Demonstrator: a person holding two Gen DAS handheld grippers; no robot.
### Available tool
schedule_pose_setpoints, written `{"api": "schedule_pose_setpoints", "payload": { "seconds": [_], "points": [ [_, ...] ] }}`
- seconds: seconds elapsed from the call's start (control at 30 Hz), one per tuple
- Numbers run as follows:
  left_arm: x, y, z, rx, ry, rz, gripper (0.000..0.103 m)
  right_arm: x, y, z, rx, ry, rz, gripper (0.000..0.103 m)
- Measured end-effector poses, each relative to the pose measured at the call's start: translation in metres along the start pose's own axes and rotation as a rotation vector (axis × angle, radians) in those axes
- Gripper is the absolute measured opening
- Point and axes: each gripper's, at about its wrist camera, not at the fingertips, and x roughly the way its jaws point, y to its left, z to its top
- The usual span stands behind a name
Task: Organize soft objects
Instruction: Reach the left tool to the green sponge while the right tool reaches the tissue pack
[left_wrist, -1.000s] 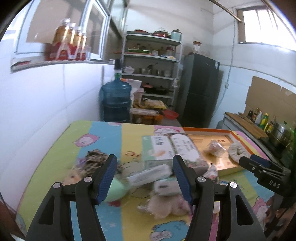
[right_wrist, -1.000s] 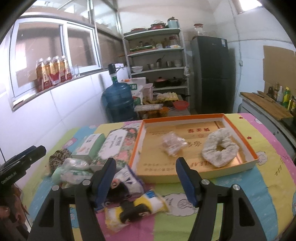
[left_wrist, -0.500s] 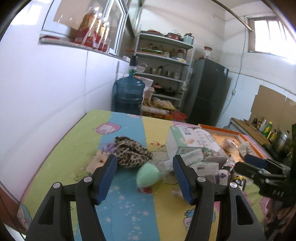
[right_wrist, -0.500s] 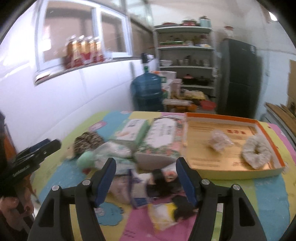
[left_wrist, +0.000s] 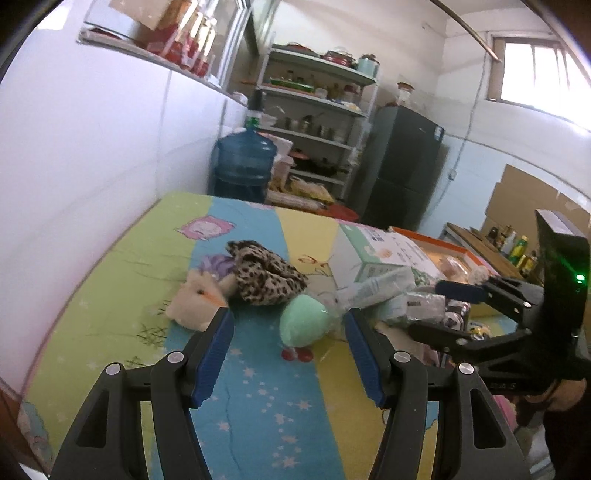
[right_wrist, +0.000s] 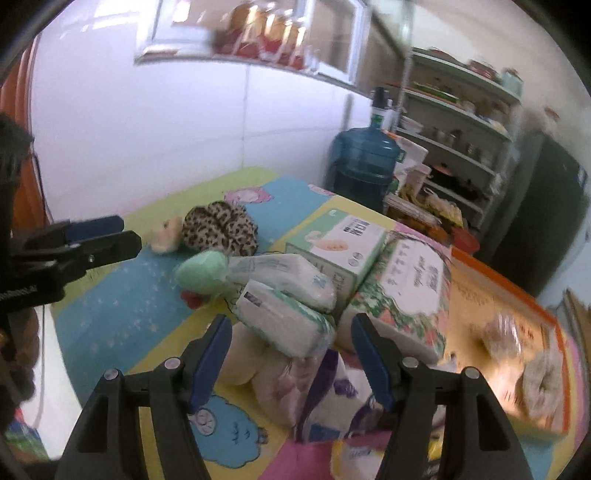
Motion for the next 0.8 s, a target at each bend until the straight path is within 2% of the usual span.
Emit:
{"api": "schedule_pose_setpoints", "payload": {
  "seconds": [0.2, 0.3, 0.4, 0.6, 0.8],
  "points": [
    [0.036, -0.007, 0.004, 0.026, 0.088, -0.042, 0.064, 0.013, -0.001, 0.002, -0.011, 0.028, 0.027, 0.065],
    [0.054, -0.010, 0.004, 0.037, 0.132, -0.051, 0.064, 0.013, -0.008, 0.001, 0.025, 0.024, 0.064, 0.050],
    [0.072, -0.011, 0.004, 0.032, 0.181, -0.046, 0.064, 0.012, -0.012, -0.001, 0.047, 0.022, 0.077, 0.047],
    [0.097, -0.007, 0.005, -0.005, 0.237, -0.054, 0.064, 0.011, -0.020, -0.004, 0.091, 0.009, 0.104, 0.045],
    [0.109, -0.006, 0.008, -0.016, 0.252, -0.058, 0.064, 0.012, -0.023, -0.004, 0.117, -0.001, 0.122, 0.045]
  ]
}}
